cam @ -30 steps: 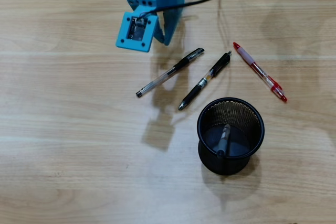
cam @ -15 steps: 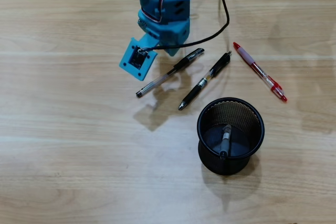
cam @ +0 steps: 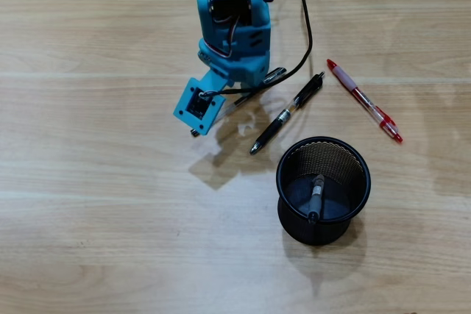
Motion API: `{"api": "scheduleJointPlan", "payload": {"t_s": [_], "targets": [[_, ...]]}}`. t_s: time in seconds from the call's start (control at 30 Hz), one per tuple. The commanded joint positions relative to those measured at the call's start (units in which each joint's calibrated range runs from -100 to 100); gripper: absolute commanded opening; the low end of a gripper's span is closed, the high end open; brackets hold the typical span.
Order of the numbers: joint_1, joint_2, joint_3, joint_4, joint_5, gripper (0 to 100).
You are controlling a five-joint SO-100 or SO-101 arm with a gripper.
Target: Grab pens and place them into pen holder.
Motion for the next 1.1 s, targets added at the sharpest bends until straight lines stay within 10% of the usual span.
{"api": "scheduleJointPlan", "payload": {"t_s": [0.0, 1.07], "targets": [[0.3, 0.8, -2.8, 0.0, -0.1, 11], [2.5, 11.8, -2.0, -8.6, -0.1, 9]]}}
